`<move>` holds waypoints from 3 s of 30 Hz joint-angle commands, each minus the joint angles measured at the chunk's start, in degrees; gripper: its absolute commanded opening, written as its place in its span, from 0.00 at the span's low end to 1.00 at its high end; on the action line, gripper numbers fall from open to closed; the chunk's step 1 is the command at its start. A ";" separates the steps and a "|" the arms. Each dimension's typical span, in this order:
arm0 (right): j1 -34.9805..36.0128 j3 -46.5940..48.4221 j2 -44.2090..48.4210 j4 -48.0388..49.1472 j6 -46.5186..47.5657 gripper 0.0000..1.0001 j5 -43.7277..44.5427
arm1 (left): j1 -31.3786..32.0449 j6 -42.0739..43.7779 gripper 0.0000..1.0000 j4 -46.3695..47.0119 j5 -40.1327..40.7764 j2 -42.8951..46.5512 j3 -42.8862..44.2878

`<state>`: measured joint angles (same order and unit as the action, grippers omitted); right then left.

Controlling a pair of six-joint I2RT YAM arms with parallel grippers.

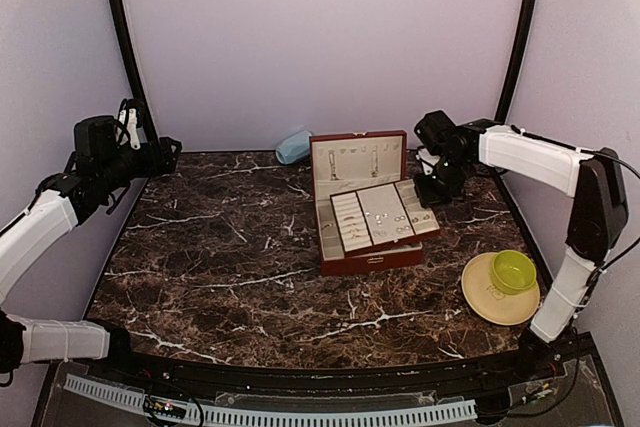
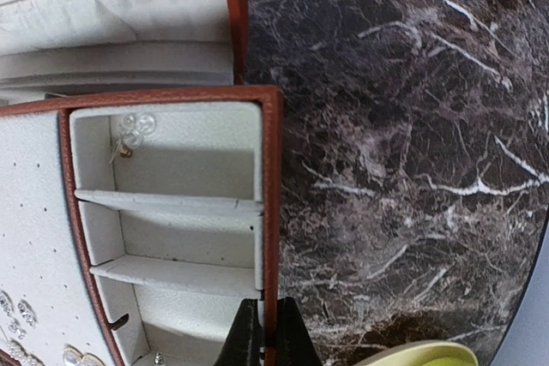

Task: Organize the mixed jewelry
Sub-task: Place the compartment layer in the jewelry box.

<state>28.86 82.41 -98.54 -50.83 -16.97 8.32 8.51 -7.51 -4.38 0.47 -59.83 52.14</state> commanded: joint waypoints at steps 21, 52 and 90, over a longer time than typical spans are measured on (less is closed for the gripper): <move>-0.91 8.02 -10.26 0.94 -5.44 0.00 -6.42 | -0.25 0.81 0.98 0.87 -0.30 1.83 -0.98; 2.43 8.69 -12.46 -2.56 -6.11 0.00 -0.55 | -0.25 0.74 0.98 0.80 -0.29 2.35 -0.99; 4.89 7.58 -12.72 -1.31 -8.18 0.33 -2.47 | -0.25 0.65 0.98 0.87 -0.29 2.44 -1.08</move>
<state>32.84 90.35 -112.42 -52.84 -24.47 6.70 8.51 -7.49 -4.40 0.47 -58.89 51.68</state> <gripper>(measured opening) 0.246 0.980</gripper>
